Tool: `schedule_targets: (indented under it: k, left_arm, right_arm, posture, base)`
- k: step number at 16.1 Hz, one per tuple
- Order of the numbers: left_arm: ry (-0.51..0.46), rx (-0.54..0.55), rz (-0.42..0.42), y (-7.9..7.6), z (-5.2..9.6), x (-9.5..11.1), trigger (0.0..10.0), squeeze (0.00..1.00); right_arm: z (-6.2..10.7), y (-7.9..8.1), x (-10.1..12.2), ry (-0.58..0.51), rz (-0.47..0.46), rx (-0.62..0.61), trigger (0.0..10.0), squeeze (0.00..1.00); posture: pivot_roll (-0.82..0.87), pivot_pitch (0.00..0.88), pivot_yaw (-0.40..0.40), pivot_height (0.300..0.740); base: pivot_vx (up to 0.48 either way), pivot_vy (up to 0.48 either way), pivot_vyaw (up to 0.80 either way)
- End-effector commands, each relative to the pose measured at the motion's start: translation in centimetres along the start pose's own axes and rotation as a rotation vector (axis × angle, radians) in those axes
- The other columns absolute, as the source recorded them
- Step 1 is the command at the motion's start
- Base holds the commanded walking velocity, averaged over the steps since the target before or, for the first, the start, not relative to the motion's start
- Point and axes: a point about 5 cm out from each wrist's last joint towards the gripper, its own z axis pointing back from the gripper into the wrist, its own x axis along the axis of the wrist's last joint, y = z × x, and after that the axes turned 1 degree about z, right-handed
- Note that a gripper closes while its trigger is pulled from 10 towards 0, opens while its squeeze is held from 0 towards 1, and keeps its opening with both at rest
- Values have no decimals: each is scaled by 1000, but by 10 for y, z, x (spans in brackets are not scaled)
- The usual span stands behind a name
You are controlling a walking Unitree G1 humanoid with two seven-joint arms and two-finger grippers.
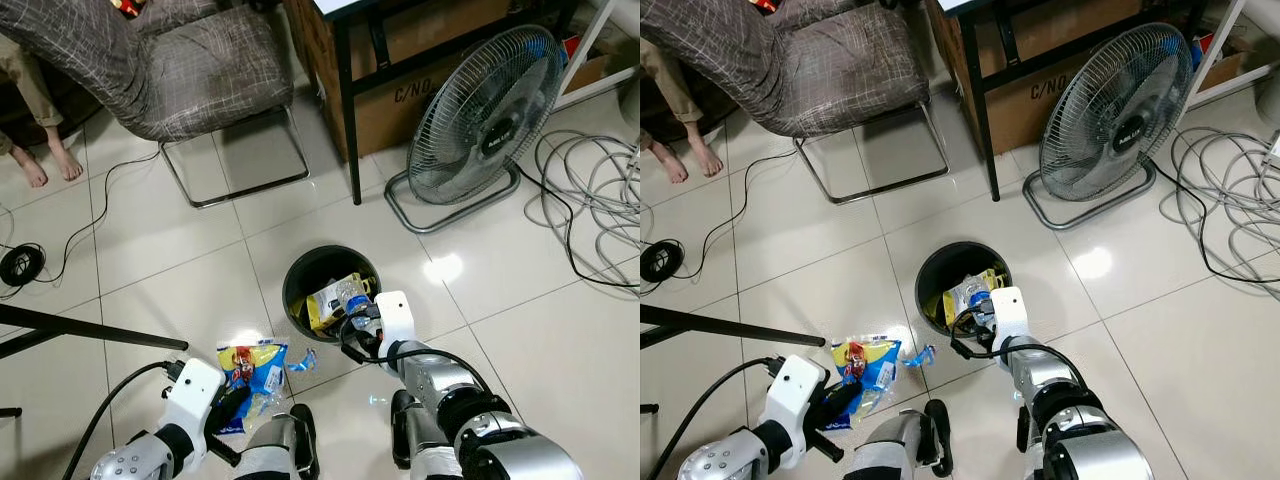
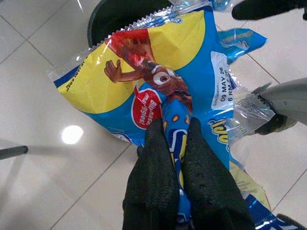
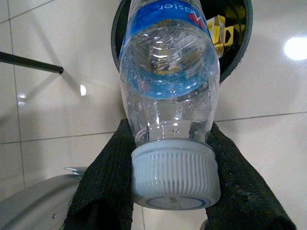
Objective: Picking trash to rubbish bin
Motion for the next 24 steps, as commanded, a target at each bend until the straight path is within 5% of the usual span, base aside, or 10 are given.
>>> schedule_targets:
  k: [1, 6, 7, 8, 24]
  left_arm:
    - [33, -4, 6, 0, 6, -7, 8431, 0]
    - [36, -9, 3, 0, 6, -7, 8353, 0]
    - [37, -10, 1, 1, 6, -7, 8353, 0]
    - [37, -8, 1, 1, 6, -7, 8353, 0]
    - [46, -7, 8, 0, 6, -11, 8196, 0]
  right_arm:
    - [0, 4, -10, 24, -9, 3, 10000, 0]
    - [2, -13, 1, -29, -24, -47, 10000, 0]
    - [2, -13, 1, -32, -25, -47, 10000, 173]
    - [2, -13, 1, -36, -26, -45, 10000, 1000]
    - [2, -10, 1, -72, -25, -22, 10000, 1000]
  posture:
    - [77, 355, 185, 740]
    - [75, 352, 187, 740]
    - [73, 351, 189, 740]
    - [73, 351, 189, 740]
    - [74, 357, 188, 740]
  base:
    - [0, 0, 0]
    - [0, 0, 0]
    - [0, 0, 0]
    - [0, 0, 0]
    - [0, 0, 0]
